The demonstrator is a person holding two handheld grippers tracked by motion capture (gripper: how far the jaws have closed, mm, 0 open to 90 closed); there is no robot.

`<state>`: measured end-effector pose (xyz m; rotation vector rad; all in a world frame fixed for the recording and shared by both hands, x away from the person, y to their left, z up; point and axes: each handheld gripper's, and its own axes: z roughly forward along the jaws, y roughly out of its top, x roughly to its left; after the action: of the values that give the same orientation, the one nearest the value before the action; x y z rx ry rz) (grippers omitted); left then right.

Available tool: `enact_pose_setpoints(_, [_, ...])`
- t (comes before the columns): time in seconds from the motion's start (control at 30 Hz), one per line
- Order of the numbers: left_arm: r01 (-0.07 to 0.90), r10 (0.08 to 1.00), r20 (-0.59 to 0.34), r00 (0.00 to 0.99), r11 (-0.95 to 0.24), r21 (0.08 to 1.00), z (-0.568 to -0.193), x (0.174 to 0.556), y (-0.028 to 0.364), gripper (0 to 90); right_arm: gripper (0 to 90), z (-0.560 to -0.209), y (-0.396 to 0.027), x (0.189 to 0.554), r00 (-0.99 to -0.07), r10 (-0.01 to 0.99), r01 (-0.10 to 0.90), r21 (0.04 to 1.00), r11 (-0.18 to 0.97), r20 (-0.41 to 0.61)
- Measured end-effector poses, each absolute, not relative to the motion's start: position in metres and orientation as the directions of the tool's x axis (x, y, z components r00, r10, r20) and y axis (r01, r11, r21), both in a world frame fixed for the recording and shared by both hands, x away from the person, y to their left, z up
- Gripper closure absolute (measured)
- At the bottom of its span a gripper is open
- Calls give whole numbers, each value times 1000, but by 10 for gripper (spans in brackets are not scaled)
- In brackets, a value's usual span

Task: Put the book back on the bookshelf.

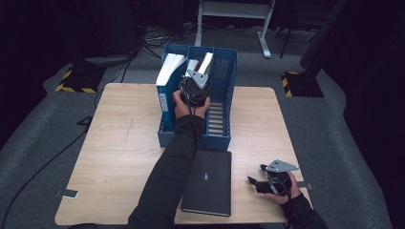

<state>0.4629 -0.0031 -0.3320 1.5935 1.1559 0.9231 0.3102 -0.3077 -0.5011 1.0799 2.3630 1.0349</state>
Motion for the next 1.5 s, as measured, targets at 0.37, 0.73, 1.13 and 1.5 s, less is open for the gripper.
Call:
enact_pose_setpoints(0.37, [284, 926, 166, 339, -270, 920, -332, 463, -2, 723, 260, -501, -308, 310, -653, 758, 507, 737, 447, -11])
enact_pose_setpoints(0.73, [304, 879, 159, 450, -318, 898, -328, 452, 9, 671, 260, -501, -308, 310, -651, 759, 507, 738, 445, -10])
enact_pose_setpoints(1.13, [246, 841, 146, 521, -312, 918, -330, 416, 34, 548, 260, -501, -308, 310, -650, 760, 509, 737, 444, -9])
enact_pose_setpoints(1.5, [238, 792, 132, 596, -331, 913, -357, 385, 61, 509, 260, -501, -308, 310, -650, 760, 509, 738, 444, -9])
